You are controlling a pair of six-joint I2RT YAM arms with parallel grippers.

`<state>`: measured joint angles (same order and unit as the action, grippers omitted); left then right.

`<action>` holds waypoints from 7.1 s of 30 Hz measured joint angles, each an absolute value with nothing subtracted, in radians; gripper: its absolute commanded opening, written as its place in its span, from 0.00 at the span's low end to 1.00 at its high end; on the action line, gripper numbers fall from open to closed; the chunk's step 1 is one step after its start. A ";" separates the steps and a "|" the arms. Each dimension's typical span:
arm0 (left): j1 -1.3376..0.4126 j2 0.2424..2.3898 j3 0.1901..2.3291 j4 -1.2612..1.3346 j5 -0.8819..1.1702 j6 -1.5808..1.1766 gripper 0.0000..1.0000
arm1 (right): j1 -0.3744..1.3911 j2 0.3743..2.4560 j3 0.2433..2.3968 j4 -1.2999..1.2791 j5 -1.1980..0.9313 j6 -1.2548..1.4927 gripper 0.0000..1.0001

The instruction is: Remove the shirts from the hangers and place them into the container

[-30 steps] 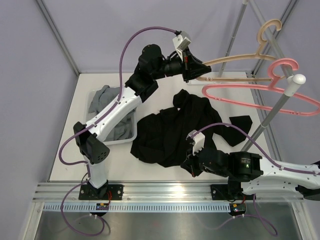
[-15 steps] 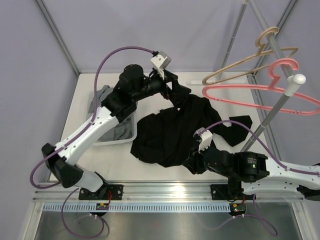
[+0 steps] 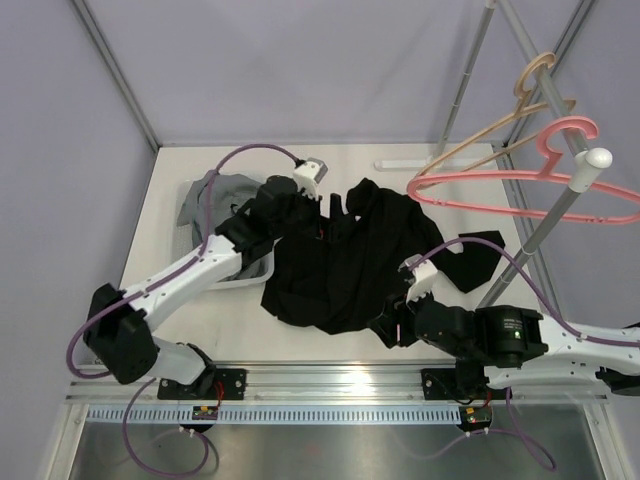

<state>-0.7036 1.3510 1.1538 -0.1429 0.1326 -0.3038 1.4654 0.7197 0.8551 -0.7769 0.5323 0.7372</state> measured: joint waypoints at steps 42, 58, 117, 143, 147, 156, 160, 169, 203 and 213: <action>-0.905 1.900 1.433 -0.410 -0.423 -0.266 0.00 | 1.471 0.532 0.852 -0.868 0.585 0.801 0.54; -0.611 1.373 1.951 0.007 -0.501 0.394 0.00 | 1.472 0.624 0.852 -0.834 0.565 0.788 0.54; -0.133 1.623 2.305 -0.141 0.161 -0.367 0.00 | 1.473 0.607 0.791 -0.703 0.451 0.745 0.54; -0.030 0.998 1.431 -0.195 0.026 -0.448 0.00 | 1.473 0.567 0.760 -0.691 0.424 0.745 0.55; -0.017 0.958 1.430 -0.247 -0.072 -0.408 0.00 | 1.473 0.572 0.758 -0.686 0.423 0.743 0.55; 0.005 1.109 1.399 -0.449 -0.160 -0.404 0.00 | 1.473 0.581 0.764 -0.675 0.424 0.721 0.55; 0.040 1.258 1.370 -0.512 -0.103 -0.419 0.00 | 1.473 0.583 0.780 -0.673 0.426 0.711 0.55; 0.075 1.351 1.183 -0.276 0.361 -0.586 0.00 | 1.473 0.572 0.782 -0.677 0.428 0.711 0.55; 0.378 0.967 1.064 -0.382 0.185 -0.491 0.00 | 1.473 0.513 0.767 -0.677 0.426 0.715 0.55; 0.378 0.912 1.063 -0.330 0.152 -0.375 0.00 | 1.473 0.565 0.767 -0.658 0.425 0.715 0.55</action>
<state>0.3782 0.9115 1.0630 -0.3302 0.1524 -0.3752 1.4727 0.5648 0.7673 -0.6579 0.4248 0.7147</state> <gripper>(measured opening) 0.025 0.550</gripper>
